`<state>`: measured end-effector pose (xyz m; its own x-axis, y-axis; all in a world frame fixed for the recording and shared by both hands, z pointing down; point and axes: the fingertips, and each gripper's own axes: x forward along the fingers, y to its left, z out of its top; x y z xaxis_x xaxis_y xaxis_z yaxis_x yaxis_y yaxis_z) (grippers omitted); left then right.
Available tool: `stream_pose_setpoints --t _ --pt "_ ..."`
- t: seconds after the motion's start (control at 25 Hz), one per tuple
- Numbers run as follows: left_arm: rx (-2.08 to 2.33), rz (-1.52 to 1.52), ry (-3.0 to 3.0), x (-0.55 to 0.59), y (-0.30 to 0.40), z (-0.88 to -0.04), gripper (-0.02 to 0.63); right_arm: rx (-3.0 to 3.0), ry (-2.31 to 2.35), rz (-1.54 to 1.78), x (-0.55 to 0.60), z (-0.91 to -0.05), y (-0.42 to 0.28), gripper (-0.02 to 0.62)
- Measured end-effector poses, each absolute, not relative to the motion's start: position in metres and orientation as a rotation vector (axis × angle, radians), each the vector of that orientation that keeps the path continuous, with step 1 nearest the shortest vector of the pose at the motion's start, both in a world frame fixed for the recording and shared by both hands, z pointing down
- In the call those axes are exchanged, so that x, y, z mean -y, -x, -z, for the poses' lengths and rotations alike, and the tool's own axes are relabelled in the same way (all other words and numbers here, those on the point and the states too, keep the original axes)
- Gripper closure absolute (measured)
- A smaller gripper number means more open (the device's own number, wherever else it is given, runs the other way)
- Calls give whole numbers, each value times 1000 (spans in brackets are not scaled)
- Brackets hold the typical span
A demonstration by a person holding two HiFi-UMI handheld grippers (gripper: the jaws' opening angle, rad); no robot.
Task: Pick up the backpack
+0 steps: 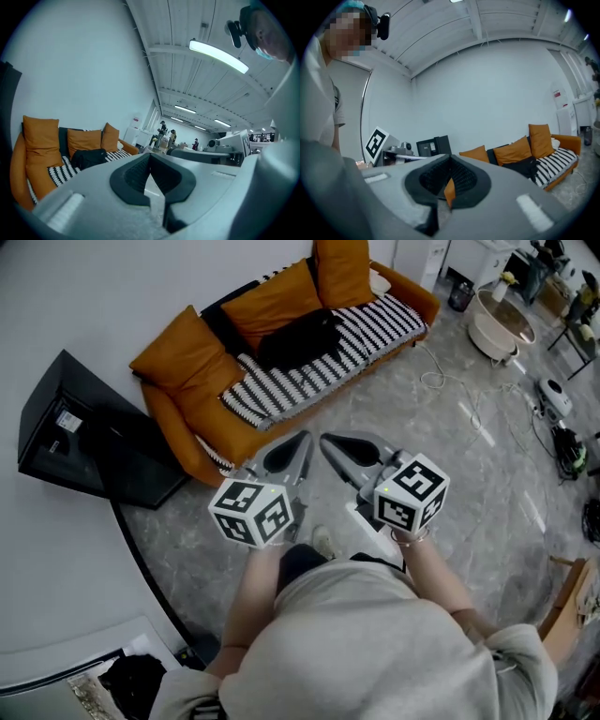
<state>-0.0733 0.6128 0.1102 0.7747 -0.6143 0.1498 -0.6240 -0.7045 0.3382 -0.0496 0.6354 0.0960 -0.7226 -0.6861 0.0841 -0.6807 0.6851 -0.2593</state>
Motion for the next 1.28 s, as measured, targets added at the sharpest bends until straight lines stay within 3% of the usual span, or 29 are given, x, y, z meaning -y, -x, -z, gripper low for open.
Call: stream_pose_setpoints --t 0.6,1.28 --pt "894 -59 -2521 -508 81 -148 598 -2849 1231 524 -531 -128 51 592" --pt "1007 -60 -2445 -305 38 -158 598 -2904 1028 560 -321 -127 14 592"
